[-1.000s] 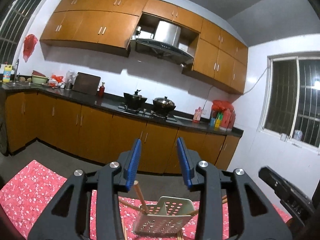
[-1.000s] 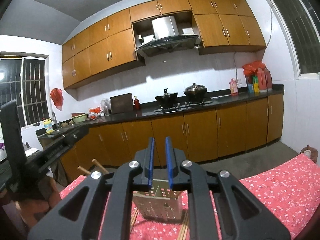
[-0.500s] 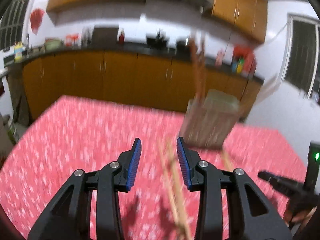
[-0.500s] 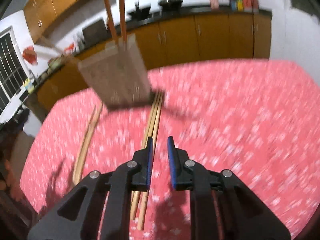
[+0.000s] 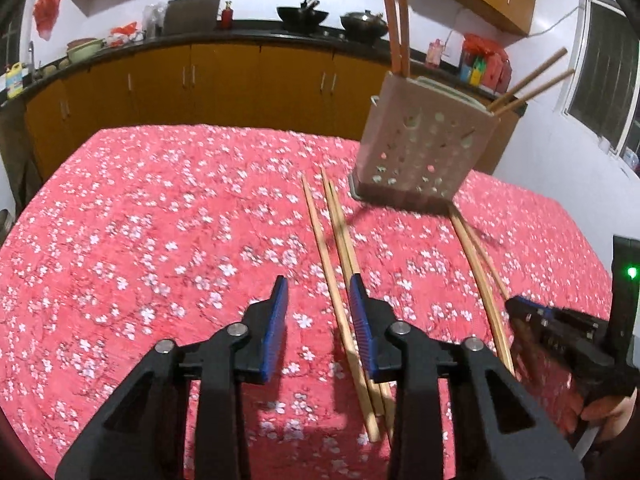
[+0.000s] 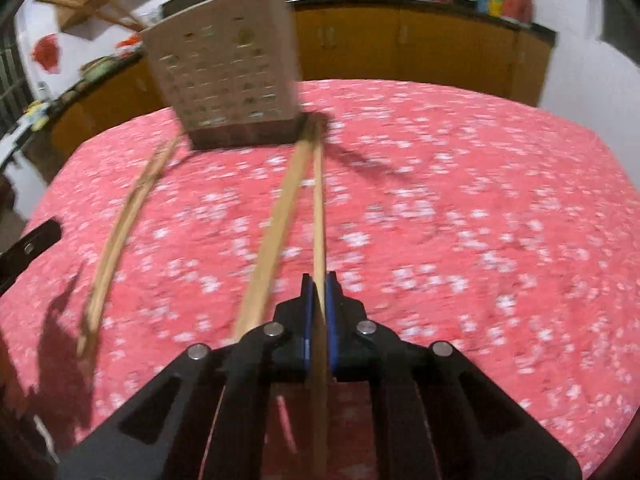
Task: Organize utensils
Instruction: 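Return both tools to the table and close each on a chopstick, then hold the grasped chopsticks in both tools and begin lifting them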
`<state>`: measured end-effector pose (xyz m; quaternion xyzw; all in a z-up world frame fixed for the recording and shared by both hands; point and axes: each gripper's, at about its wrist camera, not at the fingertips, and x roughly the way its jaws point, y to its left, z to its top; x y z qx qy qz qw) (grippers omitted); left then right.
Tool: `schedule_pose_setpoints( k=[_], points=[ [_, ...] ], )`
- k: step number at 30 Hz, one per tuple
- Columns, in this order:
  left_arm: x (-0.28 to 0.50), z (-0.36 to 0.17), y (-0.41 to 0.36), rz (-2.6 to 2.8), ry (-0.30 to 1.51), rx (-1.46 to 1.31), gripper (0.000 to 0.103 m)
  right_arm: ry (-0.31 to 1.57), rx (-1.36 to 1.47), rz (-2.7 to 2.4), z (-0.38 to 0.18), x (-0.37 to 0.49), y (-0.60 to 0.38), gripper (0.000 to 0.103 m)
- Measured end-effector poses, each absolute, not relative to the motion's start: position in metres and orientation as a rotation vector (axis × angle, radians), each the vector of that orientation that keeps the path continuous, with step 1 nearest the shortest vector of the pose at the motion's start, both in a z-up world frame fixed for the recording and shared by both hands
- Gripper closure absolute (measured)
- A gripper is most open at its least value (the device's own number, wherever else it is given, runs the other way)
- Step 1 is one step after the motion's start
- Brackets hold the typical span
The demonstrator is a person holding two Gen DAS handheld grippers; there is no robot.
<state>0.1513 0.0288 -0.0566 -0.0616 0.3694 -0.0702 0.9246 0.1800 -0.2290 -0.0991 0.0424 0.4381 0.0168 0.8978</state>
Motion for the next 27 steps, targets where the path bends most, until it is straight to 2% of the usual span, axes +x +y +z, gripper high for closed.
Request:
schedule_pose_setpoints(
  k=[5,14,20,27],
  points=[
    [0.155,-0.067,0.023,-0.166,0.802,-0.13,0.081,0.9,0.172,-0.034,-0.099,0.181,-0.258,0.096],
    [0.165,-0.088,0.005,-0.173,0.881,-0.073,0.094,0.89,0.136,-0.033,-0.103,0.179,-0.253,0.095],
    [0.168,-0.09,0.005,-0.134,0.877,-0.027,0.095,0.889,0.119,-0.01,-0.101,0.174,-0.25,0.094],
    [0.181,-0.09,0.044,-0.072,0.875,-0.111,0.096,0.876,0.112,-0.033,-0.1,0.186,-0.257,0.095]
  ],
)
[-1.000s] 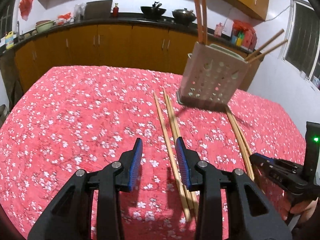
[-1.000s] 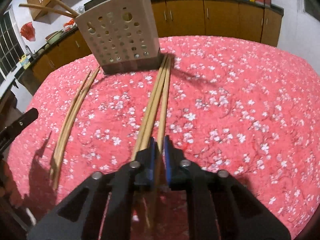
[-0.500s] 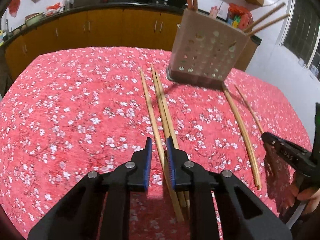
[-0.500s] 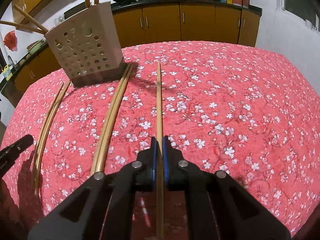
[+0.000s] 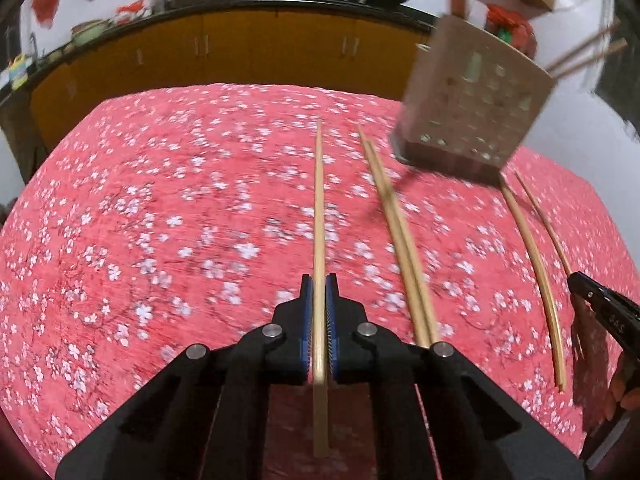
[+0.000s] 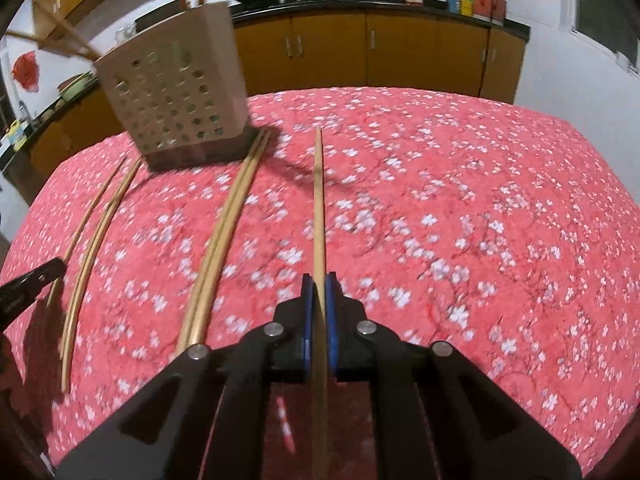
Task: Organize utensils
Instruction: 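Hold the grasped chopsticks in both tools and begin lifting them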
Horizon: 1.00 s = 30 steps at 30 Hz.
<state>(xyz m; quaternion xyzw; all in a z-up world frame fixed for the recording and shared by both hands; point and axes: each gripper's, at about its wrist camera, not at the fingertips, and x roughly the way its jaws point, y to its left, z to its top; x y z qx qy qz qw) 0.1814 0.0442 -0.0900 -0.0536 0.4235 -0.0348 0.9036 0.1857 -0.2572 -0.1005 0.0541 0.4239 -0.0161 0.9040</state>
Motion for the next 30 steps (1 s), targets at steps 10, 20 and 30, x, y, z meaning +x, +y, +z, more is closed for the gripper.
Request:
schedule_pose_setpoints(
  k=[10,20,30],
  points=[
    [0.1766,-0.0884,0.0523,-0.097,0.875,-0.16,0.095,0.874,0.153,-0.039,-0.1035,0.1941,-0.2646,0.095],
    [0.177,-0.0881,0.0518,-0.097,0.876,-0.165,0.094,0.871,0.17,-0.032,-0.104,0.1924,-0.2674,0.095],
    [0.1769,-0.0882,0.0516,-0.099,0.876,-0.171,0.094,0.871,0.172,-0.032,-0.1039,0.1918,-0.2676,0.095]
  ],
)
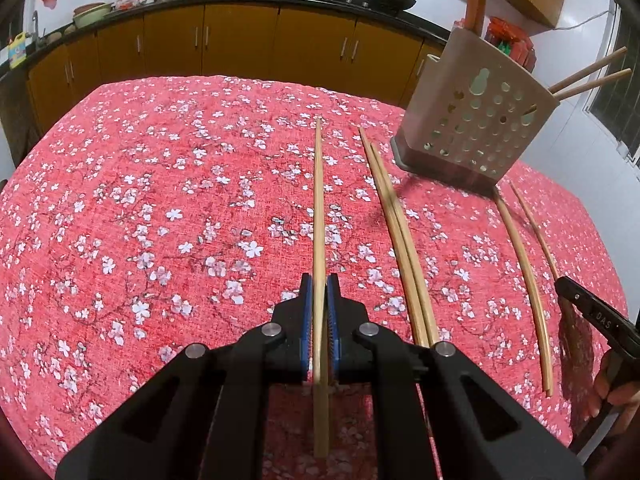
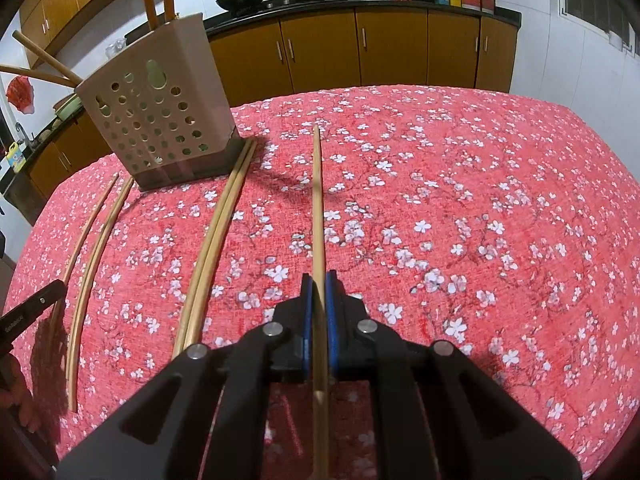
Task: Organize utensils
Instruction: 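Hold the grasped chopsticks in both tools and begin lifting them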
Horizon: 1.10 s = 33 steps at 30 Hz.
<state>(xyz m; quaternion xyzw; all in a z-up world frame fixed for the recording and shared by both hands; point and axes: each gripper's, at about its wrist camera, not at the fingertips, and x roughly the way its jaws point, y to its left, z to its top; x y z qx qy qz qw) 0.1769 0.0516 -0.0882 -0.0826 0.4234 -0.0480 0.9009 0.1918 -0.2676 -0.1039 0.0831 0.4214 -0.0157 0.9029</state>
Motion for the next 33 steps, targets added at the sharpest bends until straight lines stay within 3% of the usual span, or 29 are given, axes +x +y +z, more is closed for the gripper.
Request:
schedule_pose_setpoints(
  k=[29,33],
  points=[
    [0.17,-0.086,0.039,-0.096,0.883,-0.052,0.096,0.878,0.144,-0.022,-0.101,0.18,-0.264,0.096],
    [0.167,-0.068,0.042,-0.112,0.834,-0.062,0.096,0.788,0.159,-0.006,-0.071,0.171,-0.267,0.096]
  ],
)
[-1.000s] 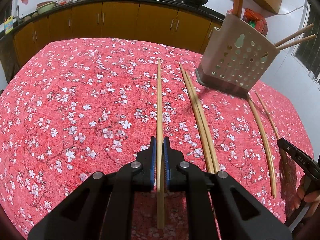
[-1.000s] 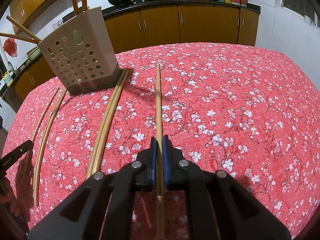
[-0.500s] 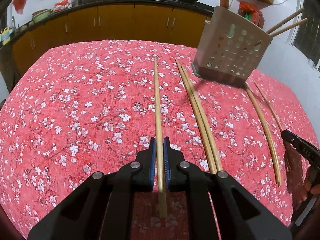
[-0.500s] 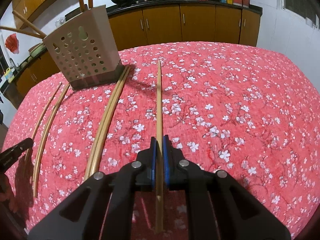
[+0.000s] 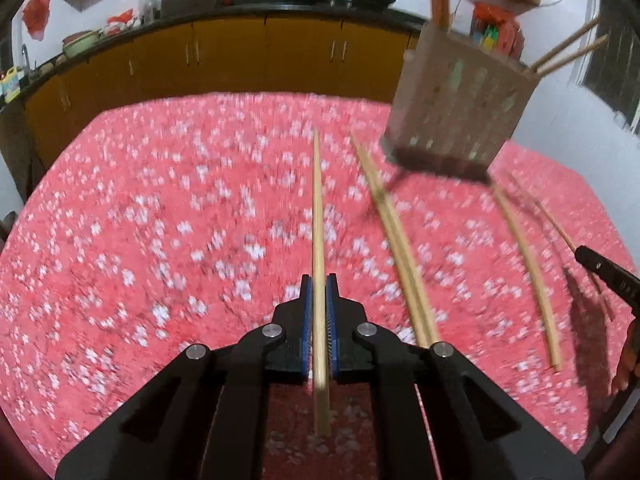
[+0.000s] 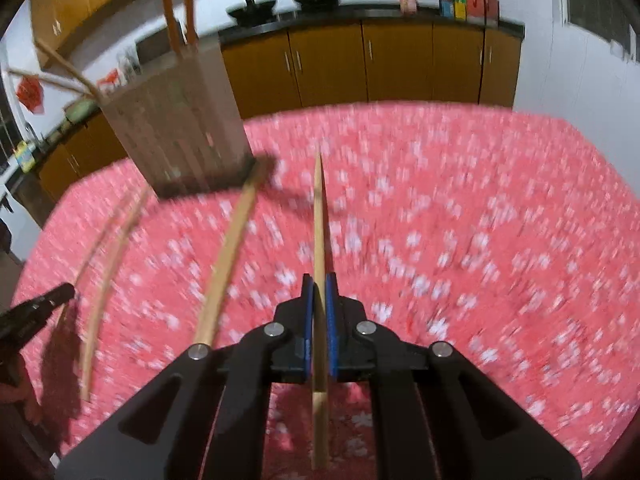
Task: Organize utensils
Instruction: 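Hold the grasped chopsticks in both tools and begin lifting them, then carry both chopsticks above the beige holder and open both tools to drop them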
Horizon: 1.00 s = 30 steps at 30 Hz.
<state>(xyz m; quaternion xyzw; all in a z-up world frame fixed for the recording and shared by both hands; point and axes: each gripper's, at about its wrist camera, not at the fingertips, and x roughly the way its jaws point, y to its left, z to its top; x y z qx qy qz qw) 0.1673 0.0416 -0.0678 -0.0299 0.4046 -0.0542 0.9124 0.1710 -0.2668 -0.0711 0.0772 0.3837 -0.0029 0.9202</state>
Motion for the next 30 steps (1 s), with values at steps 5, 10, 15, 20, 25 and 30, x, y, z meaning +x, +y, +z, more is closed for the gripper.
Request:
schedule_pose_setpoints(
  k=[5,10,15,20,25,30],
  points=[
    [0.162,-0.02,0.045,-0.135,0.705,-0.082,0.096,0.639,0.168,-0.006,-0.018,0.158,-0.27,0.096],
    [0.157,0.018,0.053,-0.165,0.598,-0.139,0.096,0.539,0.178,-0.001,0.014,0.15,-0.275,0.096],
    [0.156,0.04,0.056,-0.168,0.538,-0.159,0.096,0.491,0.176,0.003,0.027,0.146,-0.272,0.096],
    [0.156,0.051,0.054,-0.169,0.517,-0.165,0.096,0.458,0.194,0.019,0.042,0.144,-0.276,0.096],
    [0.151,0.083,0.051,-0.218,0.451,-0.18,0.096,0.34,0.25,0.111,0.091,0.13,-0.275,0.096],
    [0.144,0.122,0.03,-0.27,0.347,-0.169,0.096,0.213,0.251,0.195,0.14,0.124,-0.263,0.096]
  ],
)
